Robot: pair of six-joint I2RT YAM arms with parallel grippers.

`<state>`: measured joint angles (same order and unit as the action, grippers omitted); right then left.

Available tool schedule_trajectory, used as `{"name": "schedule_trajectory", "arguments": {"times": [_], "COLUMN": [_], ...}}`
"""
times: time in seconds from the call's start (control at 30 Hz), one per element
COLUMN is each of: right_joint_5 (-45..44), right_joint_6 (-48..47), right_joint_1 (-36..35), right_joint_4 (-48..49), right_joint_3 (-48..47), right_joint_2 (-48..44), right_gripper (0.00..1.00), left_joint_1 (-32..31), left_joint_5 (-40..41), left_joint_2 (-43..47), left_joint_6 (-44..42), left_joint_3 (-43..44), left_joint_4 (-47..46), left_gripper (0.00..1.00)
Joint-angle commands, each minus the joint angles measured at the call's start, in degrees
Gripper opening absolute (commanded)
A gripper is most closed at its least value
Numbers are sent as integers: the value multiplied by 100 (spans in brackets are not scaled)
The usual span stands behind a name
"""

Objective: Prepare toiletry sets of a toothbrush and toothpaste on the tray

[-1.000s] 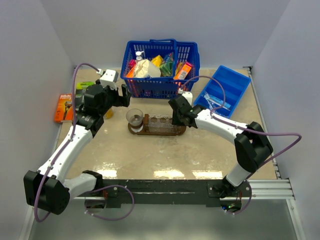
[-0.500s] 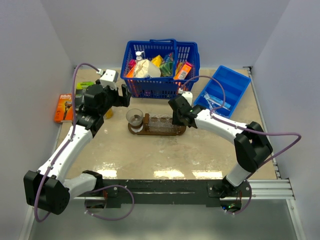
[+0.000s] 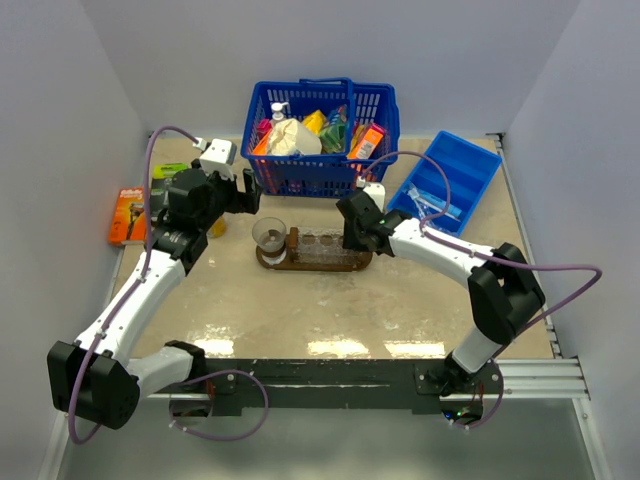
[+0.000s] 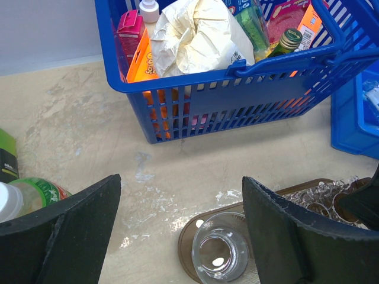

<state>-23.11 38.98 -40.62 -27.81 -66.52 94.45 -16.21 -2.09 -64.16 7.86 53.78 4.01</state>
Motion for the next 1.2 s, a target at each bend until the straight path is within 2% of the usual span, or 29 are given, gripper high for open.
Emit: {"name": "schedule_trajectory", "arguments": {"times": [0.0,0.43,1.17], "right_joint_5": [-220,-211,-62], "right_joint_6": [22,13,-268], "right_joint_1": [-34,-25,-42], "right_joint_4": [13,-49,-154], "right_joint_3": [-203,-291,-405], "right_joint_2": [20,-129,-744], "right_gripper": [53,60,61], "left_joint_1": [-23,-23,-32], "left_joint_5": [15,24,-2], "left_joint_2": [9,18,0], "left_joint_6": [-100,-100,-83], "left_joint_3": [98,98,98], "left_joint_4": [-155,-146,-155], "left_gripper": [87,87,87]}}
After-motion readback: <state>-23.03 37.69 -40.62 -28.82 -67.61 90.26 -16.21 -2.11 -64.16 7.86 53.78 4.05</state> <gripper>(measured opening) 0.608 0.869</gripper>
